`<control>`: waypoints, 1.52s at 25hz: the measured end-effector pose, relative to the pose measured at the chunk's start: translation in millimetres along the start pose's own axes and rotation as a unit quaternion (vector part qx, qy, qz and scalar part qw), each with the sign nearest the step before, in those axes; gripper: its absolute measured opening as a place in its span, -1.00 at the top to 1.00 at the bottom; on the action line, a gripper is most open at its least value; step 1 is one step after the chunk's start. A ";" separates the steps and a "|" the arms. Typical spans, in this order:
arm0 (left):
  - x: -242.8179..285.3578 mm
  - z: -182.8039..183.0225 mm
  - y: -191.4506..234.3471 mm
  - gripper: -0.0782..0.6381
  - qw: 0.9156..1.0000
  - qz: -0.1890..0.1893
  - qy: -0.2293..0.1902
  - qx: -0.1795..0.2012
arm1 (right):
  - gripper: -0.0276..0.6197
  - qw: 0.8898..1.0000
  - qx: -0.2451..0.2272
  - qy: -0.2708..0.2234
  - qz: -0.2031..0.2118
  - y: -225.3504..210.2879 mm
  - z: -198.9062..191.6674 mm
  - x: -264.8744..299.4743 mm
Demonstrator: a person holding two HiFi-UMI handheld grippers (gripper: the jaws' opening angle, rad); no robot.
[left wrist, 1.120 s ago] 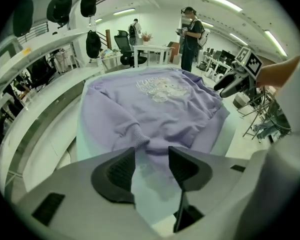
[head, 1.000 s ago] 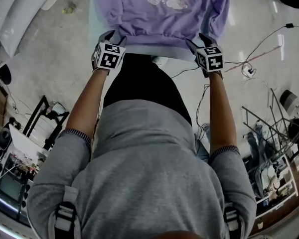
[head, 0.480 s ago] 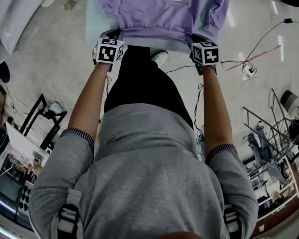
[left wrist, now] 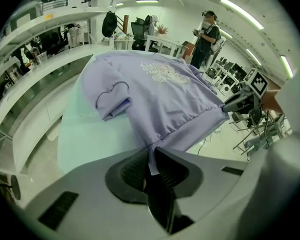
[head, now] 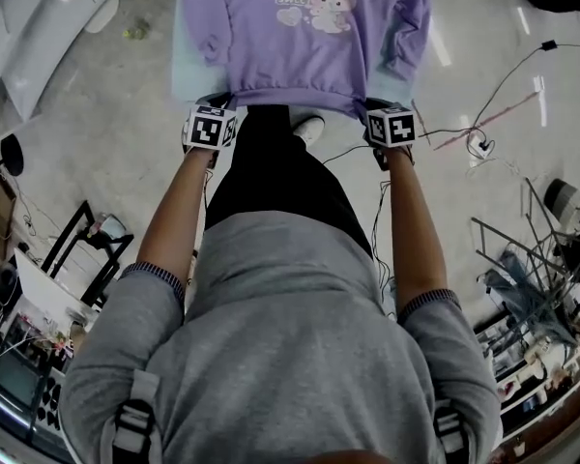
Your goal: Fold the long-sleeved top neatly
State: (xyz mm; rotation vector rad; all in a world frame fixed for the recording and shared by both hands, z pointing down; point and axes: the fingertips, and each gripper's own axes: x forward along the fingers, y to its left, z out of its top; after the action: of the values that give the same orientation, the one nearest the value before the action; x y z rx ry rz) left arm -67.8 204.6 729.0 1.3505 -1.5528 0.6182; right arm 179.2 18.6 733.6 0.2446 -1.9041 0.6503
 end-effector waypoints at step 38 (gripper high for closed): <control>13.5 284.0 -246.1 0.03 0.945 -0.227 -0.112 0.209 | 0.01 0.896 0.311 -0.271 -0.165 -121.9 68.9 -110.1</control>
State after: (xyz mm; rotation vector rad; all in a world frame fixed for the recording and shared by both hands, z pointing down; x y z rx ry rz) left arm 72.8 -106.7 571.7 2.0866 -1.2478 0.5299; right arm 226.1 -133.8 654.2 1.2424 -2.0363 1.0157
